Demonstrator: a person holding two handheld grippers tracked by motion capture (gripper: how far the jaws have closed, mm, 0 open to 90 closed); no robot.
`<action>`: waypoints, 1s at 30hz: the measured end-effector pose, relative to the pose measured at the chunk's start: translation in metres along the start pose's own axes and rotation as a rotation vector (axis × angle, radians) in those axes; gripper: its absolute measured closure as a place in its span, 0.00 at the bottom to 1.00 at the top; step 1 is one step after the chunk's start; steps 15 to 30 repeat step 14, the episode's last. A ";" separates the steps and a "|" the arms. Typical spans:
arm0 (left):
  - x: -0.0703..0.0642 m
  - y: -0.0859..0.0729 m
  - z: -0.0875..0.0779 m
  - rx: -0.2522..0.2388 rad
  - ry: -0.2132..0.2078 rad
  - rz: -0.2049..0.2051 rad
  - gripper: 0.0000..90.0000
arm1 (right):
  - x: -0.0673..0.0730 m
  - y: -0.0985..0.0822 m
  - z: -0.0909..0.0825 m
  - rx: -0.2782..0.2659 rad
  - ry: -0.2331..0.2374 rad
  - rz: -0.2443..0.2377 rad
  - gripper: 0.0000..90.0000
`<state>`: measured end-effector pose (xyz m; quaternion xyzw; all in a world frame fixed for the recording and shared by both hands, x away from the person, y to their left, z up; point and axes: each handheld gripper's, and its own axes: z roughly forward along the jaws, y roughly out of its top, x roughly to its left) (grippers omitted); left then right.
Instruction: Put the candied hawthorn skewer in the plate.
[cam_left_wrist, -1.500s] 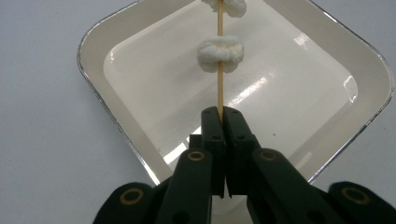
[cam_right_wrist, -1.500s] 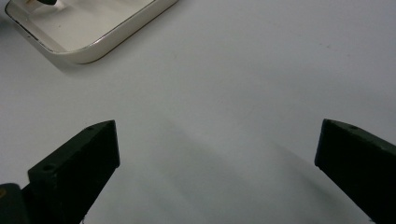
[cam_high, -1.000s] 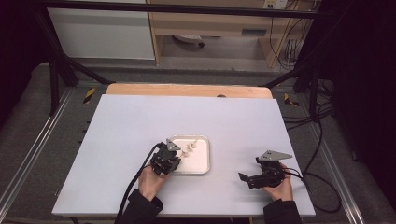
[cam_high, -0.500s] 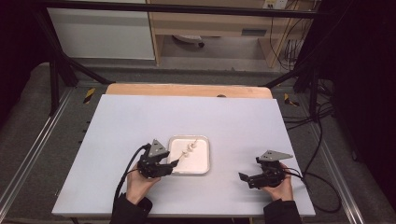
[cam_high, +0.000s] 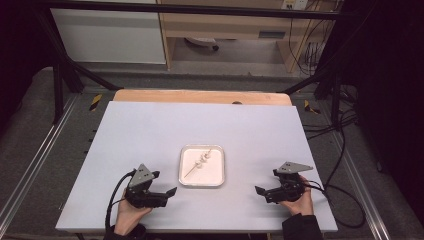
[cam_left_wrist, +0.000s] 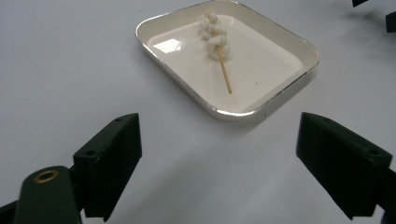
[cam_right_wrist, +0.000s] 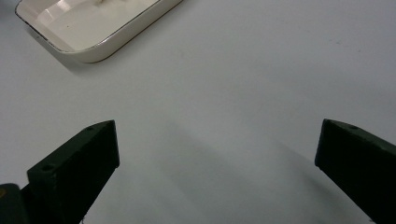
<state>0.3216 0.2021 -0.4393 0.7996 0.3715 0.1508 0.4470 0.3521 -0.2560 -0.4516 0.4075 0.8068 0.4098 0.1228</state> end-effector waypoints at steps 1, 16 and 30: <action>0.001 -0.003 -0.001 0.001 0.007 0.005 0.15 | 0.000 0.000 0.000 0.002 0.002 -0.002 0.00; 0.002 -0.010 0.002 0.045 0.029 0.023 0.15 | 0.002 -0.002 0.000 0.008 0.014 -0.010 0.00; 0.002 -0.010 0.002 0.045 0.029 0.023 0.15 | 0.002 -0.002 0.000 0.008 0.014 -0.010 0.00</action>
